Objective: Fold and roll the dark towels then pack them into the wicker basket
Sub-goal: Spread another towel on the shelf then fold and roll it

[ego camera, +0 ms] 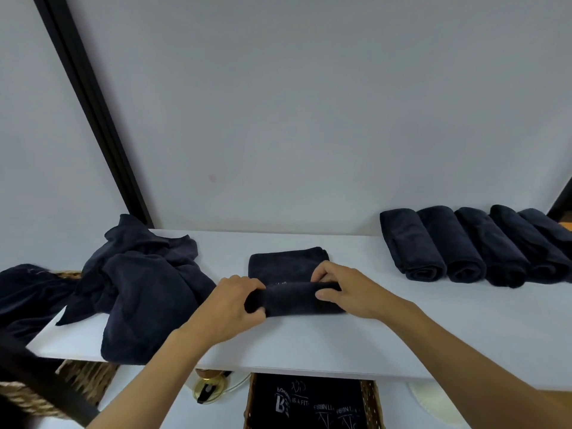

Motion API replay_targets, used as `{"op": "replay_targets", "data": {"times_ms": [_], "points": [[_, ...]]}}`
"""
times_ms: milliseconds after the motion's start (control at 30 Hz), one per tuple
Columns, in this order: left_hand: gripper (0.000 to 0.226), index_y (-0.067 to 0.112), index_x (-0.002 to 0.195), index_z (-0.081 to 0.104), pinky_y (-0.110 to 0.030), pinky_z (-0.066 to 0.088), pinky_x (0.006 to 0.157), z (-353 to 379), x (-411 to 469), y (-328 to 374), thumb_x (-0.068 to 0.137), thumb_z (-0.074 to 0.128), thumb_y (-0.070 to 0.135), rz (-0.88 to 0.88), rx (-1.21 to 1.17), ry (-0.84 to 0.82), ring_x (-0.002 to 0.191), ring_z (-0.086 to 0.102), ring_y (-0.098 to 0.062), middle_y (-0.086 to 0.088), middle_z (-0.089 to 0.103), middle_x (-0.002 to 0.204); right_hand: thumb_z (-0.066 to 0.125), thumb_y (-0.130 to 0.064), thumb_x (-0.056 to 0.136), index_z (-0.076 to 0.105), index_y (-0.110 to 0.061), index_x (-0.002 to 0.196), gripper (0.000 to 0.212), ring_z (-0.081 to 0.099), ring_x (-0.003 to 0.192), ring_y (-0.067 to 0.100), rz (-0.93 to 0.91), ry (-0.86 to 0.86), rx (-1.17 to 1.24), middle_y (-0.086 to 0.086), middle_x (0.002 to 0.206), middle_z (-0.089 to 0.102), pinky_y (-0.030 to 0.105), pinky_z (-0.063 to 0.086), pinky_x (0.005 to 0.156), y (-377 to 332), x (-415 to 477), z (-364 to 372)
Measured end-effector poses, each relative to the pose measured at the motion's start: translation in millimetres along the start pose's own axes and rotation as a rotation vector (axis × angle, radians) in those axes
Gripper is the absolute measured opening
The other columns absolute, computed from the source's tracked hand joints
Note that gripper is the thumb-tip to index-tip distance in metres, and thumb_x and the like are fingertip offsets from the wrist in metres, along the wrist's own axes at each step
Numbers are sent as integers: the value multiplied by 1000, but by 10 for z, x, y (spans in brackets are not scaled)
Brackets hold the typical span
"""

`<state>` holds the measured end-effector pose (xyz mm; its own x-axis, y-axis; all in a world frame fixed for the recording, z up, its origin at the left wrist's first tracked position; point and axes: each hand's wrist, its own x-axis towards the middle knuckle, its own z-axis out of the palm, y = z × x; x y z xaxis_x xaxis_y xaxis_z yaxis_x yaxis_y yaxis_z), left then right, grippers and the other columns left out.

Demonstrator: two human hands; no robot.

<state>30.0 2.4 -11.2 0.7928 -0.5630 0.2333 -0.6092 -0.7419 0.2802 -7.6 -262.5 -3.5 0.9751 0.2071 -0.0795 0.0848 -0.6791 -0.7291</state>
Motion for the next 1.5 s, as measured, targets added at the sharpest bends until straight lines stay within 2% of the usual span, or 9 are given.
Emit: {"op": "replay_targets", "data": {"times_ms": [333,567,667,800,933,1100,1233,1333,1500], "points": [[33,12,110,63,-26,43,88,-69,212,-101,99,49,39,-201,-168,-249,99,55,-16,-1,57,109,60,-47,90,59,-27,119,36,52,106,9,-343,292,-576,-14,120,58,29,31,97,120,-45,220],[27,18,103,63,-30,46,86,-149,295,-159,95,54,42,-278,-236,-398,96,60,-18,-1,64,102,59,-37,93,54,-35,107,15,44,96,13,-150,178,-283,-19,93,61,29,30,94,-6,54,82],[17,26,105,63,-24,45,77,-147,344,-131,91,63,36,-310,-296,-204,90,60,-13,7,63,97,61,-40,89,54,-44,97,12,46,106,16,1,77,-125,-20,101,65,30,36,90,1,204,-41],[18,20,99,70,-31,47,79,-13,339,47,89,66,35,-1,135,203,88,60,-20,5,65,98,64,-44,84,54,-41,89,12,54,101,17,73,81,-73,-16,98,66,39,47,91,-21,398,-117],[56,14,98,70,-34,53,69,182,247,-47,52,92,38,111,394,140,82,67,-21,1,71,97,60,-34,93,62,-29,98,8,57,97,14,-43,235,-322,-10,103,63,39,36,97,-39,435,-41],[39,19,127,55,-32,33,91,158,436,-120,91,63,29,15,223,49,116,50,-22,8,58,122,65,-30,88,65,-20,116,30,60,105,21,-401,411,-678,-3,117,64,37,43,93,117,331,248],[21,22,112,57,-32,30,82,50,663,-140,94,54,31,-81,178,-123,105,47,-23,4,59,109,61,-35,91,50,-22,135,47,47,126,16,-281,287,-635,-4,134,55,34,20,114,125,450,174],[39,24,124,56,-33,33,89,23,753,-147,89,59,40,-55,285,-113,107,46,-23,-1,51,119,54,-37,95,48,-25,135,42,41,126,14,-221,225,-631,-1,125,57,37,10,116,46,617,15],[46,23,129,50,-28,31,90,115,778,-131,87,62,39,12,303,1,104,49,-20,2,56,115,54,-39,94,55,-29,122,29,48,114,16,-82,63,-459,-3,107,63,33,20,105,11,871,-222]]}}
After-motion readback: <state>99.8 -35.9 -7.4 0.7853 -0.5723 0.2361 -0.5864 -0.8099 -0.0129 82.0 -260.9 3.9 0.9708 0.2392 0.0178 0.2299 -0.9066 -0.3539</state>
